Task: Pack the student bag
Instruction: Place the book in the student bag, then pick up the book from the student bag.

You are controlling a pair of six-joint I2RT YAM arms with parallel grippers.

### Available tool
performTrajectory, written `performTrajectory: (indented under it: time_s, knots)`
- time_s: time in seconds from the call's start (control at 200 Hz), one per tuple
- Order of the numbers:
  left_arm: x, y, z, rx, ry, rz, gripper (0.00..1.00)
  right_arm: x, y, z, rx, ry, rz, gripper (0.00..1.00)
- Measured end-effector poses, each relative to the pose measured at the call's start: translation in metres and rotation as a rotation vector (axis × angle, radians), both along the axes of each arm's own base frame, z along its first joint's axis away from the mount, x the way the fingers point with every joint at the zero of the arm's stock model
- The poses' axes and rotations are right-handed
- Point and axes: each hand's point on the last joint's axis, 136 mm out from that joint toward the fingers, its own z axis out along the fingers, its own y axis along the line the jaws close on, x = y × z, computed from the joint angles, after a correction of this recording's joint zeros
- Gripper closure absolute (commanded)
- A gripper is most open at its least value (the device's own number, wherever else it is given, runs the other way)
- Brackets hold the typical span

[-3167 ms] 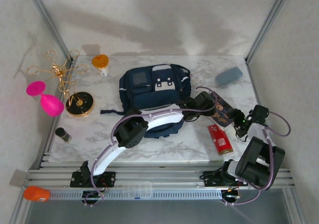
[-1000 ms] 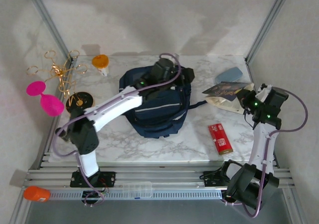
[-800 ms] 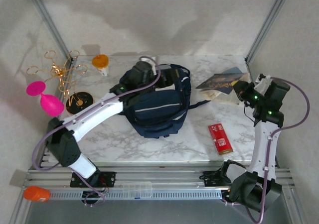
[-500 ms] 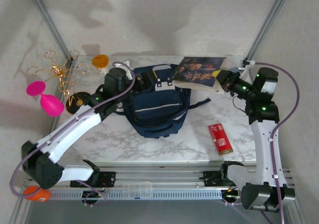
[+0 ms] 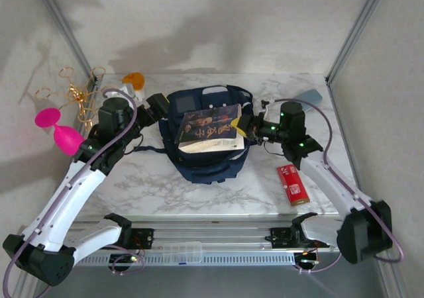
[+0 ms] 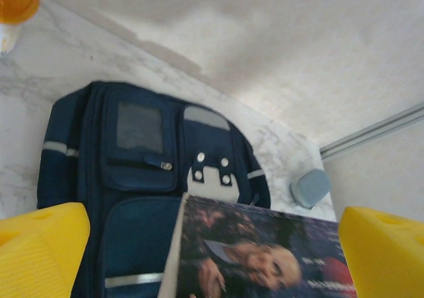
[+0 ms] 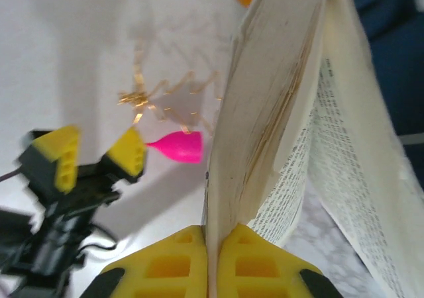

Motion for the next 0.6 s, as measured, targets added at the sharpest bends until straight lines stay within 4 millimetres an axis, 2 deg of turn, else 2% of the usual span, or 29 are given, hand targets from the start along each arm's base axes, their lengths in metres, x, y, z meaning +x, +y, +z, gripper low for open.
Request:
performTrajectory:
  time_s: [0.09,0.145,0.18,0.275,0.35,0.461,0.601]
  knots:
    - [0.007,-0.007,-0.024,0.014,0.062,-0.023,0.06,0.022,-0.004,-0.044,-0.061,0.061,0.002,0.97]
    - [0.013,-0.012,-0.043,0.022,0.105,-0.037,0.06,0.035,-0.011,-0.072,-0.1,0.11,-0.006,0.91]
    - [0.018,-0.016,-0.057,0.029,0.138,-0.046,0.06,0.041,-0.016,-0.089,-0.119,0.141,-0.007,0.83]
    - [0.03,-0.024,-0.093,0.044,0.215,-0.058,0.06,0.05,-0.032,-0.119,-0.194,0.188,-0.024,0.72]
    - [0.039,-0.03,-0.117,0.057,0.262,-0.067,0.06,0.056,-0.042,-0.127,-0.272,0.171,-0.044,0.61]
    - [0.057,-0.04,-0.148,0.071,0.313,-0.082,0.08,0.063,-0.056,-0.121,-0.369,0.094,-0.082,0.42]
    - [0.084,-0.058,-0.191,0.096,0.393,-0.115,0.2,0.05,-0.066,-0.108,-0.402,0.031,-0.118,0.3]
